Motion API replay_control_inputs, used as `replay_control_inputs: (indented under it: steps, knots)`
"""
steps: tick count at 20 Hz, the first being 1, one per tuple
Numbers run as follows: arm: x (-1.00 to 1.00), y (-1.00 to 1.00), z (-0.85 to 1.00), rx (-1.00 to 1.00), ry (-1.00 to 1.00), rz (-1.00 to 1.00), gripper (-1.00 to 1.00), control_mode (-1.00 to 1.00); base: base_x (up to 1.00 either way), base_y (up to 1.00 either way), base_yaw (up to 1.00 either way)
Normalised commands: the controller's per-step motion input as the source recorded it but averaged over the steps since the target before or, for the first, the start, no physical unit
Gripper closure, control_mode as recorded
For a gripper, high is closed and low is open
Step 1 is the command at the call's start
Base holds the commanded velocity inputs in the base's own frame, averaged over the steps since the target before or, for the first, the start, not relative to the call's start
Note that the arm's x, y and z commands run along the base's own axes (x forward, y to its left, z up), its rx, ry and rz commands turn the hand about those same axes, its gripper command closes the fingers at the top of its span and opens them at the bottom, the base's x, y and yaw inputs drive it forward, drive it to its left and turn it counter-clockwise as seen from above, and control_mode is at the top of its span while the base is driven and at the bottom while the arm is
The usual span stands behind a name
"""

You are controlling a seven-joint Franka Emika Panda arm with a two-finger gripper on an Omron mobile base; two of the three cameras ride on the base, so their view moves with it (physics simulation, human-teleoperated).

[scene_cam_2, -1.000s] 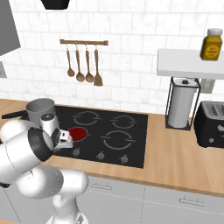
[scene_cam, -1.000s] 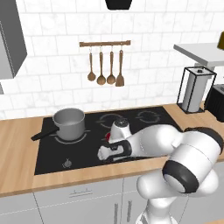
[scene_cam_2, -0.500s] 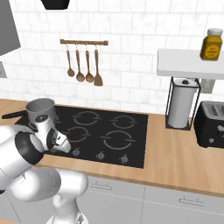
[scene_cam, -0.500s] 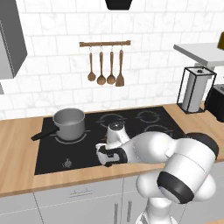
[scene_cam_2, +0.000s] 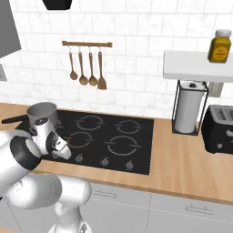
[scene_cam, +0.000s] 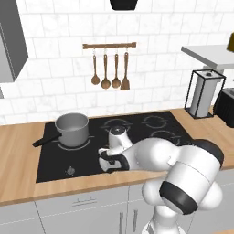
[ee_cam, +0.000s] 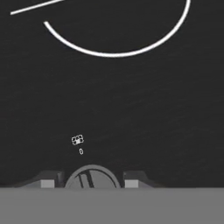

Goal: Turn off the front center burner of the stove.

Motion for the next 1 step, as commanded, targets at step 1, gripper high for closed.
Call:
replay_control_inputs:
  steps: [1]
  knots:
    - [0.0,0.0,0.0,0.0,0.0,0.0,1.0,-1.0,0.0,0.0,0.0]
